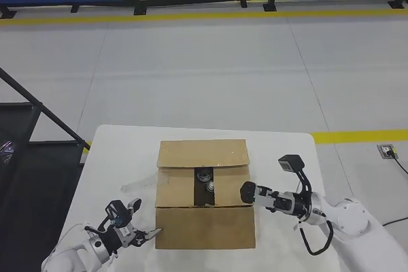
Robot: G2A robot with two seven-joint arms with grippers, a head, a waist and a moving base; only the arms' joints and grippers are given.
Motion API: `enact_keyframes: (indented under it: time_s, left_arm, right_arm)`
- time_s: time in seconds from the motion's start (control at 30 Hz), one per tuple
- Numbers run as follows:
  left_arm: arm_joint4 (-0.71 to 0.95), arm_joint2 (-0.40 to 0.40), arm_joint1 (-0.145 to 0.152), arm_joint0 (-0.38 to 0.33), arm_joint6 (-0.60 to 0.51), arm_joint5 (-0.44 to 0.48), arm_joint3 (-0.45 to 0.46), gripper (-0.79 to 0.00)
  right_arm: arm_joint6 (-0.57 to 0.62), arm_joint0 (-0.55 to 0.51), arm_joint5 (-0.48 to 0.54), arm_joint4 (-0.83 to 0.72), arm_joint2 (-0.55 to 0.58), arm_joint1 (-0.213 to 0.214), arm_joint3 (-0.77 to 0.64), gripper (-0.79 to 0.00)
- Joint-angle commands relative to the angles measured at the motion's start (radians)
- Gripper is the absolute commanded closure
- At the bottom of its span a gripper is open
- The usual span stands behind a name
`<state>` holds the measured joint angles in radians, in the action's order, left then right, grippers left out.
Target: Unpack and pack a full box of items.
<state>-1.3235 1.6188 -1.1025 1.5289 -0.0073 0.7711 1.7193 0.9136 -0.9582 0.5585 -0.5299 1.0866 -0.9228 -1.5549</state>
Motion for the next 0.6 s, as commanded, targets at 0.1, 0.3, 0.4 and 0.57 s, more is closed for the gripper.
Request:
enact_keyframes:
  time_s: [0.1,0.3,0.4,0.57]
  left_arm:
    - [0.004,-0.022,0.0,-0.009,-0.021,-0.023,0.018,-0.785]
    - [-0.015,-0.041,0.002,-0.014,-0.026,-0.041,0.023,-0.785]
    - [-0.017,-0.047,0.002,-0.016,-0.022,-0.054,0.018,-0.785]
    - [-0.01,-0.052,0.004,-0.015,-0.015,-0.065,0.008,-0.785]
  right_arm:
    - [-0.053,0.049,-0.148,-0.094,-0.058,-0.027,0.077,-0.785]
    - [-0.104,0.164,-0.274,-0.124,-0.133,-0.069,0.227,-0.785]
    - [-0.11,0.211,-0.301,-0.127,-0.164,-0.089,0.288,-0.785]
    - [-0.143,0.264,-0.24,-0.149,-0.191,-0.122,0.349,-0.785]
